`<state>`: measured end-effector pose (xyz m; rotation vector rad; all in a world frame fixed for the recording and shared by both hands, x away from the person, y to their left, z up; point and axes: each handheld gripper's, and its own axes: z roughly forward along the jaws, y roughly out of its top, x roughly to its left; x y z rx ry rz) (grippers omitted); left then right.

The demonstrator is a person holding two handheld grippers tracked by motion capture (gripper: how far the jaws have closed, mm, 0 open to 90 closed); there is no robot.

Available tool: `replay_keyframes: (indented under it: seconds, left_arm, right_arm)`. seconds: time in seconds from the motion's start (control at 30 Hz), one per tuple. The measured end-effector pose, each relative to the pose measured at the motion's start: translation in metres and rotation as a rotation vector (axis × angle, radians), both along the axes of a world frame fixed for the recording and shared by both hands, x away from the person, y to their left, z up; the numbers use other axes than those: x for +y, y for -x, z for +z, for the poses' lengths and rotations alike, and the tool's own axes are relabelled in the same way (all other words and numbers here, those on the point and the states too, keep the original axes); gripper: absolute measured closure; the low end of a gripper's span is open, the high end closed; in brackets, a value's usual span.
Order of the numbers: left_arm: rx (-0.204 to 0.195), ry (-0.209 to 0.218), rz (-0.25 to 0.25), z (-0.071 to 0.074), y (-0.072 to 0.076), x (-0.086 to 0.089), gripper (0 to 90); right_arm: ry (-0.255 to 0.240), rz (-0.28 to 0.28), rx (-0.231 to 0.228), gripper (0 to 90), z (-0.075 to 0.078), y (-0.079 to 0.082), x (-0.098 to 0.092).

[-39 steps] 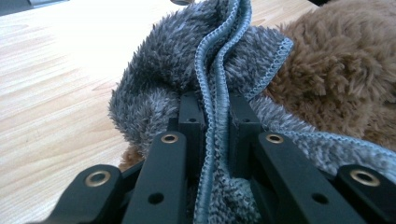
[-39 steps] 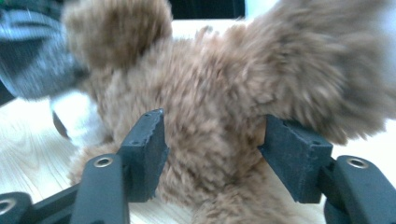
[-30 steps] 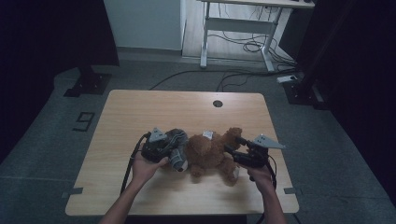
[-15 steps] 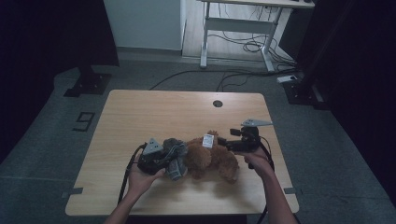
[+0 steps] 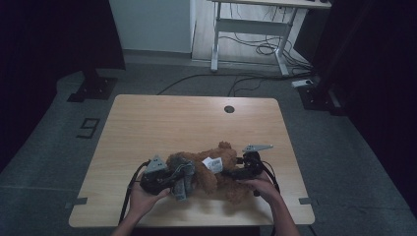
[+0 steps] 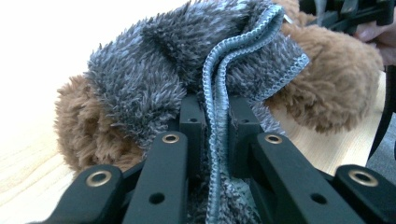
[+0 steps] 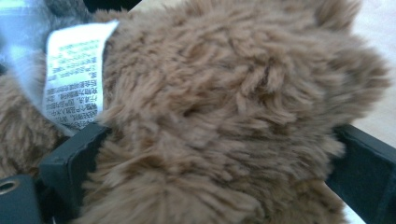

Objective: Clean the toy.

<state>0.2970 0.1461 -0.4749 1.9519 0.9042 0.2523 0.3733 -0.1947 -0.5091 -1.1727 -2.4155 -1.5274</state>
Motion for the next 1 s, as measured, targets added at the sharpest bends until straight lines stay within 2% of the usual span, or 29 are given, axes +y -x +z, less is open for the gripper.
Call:
replay_keyframes:
  seconds: [0.07, 0.1, 0.13, 0.27, 0.33, 0.4, 0.5, 0.53, 0.63, 0.7, 0.77, 0.9, 1.0]
  left_arm:
    - [0.005, 0.004, 0.000, 0.000, 0.000, 0.001, 79.2]
    - [0.005, 0.004, -0.001, 0.000, 0.000, 0.001, 79.2]
    - [0.004, 0.004, 0.000, -0.001, -0.001, 0.001, 79.1]
    - [-0.002, 0.005, 0.010, 0.000, -0.003, -0.002, 79.0]
    - [-0.030, 0.007, 0.029, 0.001, -0.002, -0.003, 78.9]
    - [-0.066, 0.005, 0.047, 0.002, -0.001, -0.004, 78.9]
    - [-0.090, 0.016, 0.072, 0.002, -0.004, -0.004, 79.0]
    - [-0.093, 0.015, 0.081, 0.003, -0.007, -0.004, 79.0]
    - [-0.102, 0.005, 0.109, 0.009, -0.024, -0.004, 79.2]
    - [-0.125, -0.011, 0.133, 0.015, -0.038, -0.005, 79.3]
    - [-0.116, -0.006, 0.150, 0.021, -0.052, -0.005, 79.2]
    - [-0.137, -0.004, 0.158, 0.039, -0.066, -0.007, 79.2]
    - [-0.142, -0.008, 0.140, 0.051, -0.073, -0.016, 79.0]
  right_arm:
    - [0.000, 0.002, -0.004, 16.0, -0.007, 0.005, 0.003]
    - [0.000, 0.002, -0.004, 16.0, -0.007, 0.005, 0.003]
    - [-0.003, -0.009, -0.014, 20.4, -0.008, 0.006, 0.003]
    - [-0.020, -0.049, -0.040, 41.9, -0.007, 0.009, 0.003]
    - [-0.035, -0.058, -0.069, 50.8, -0.005, 0.009, 0.002]
    - [-0.040, -0.067, -0.075, 51.7, -0.005, 0.008, 0.002]
    - [-0.059, -0.126, -0.107, 54.7, -0.005, 0.007, 0.005]
    - [-0.055, -0.139, -0.131, 55.5, -0.005, 0.006, 0.006]
    - [-0.036, -0.186, -0.199, 57.6, 0.000, 0.000, 0.012]
    - [-0.009, -0.222, -0.256, 58.0, 0.006, -0.006, 0.016]
    - [0.016, -0.255, -0.304, 58.0, 0.009, -0.017, 0.016]
    - [0.013, -0.238, -0.319, 57.7, 0.007, -0.031, 0.012]
    - [-0.001, -0.197, -0.328, 56.8, 0.004, -0.031, 0.008]
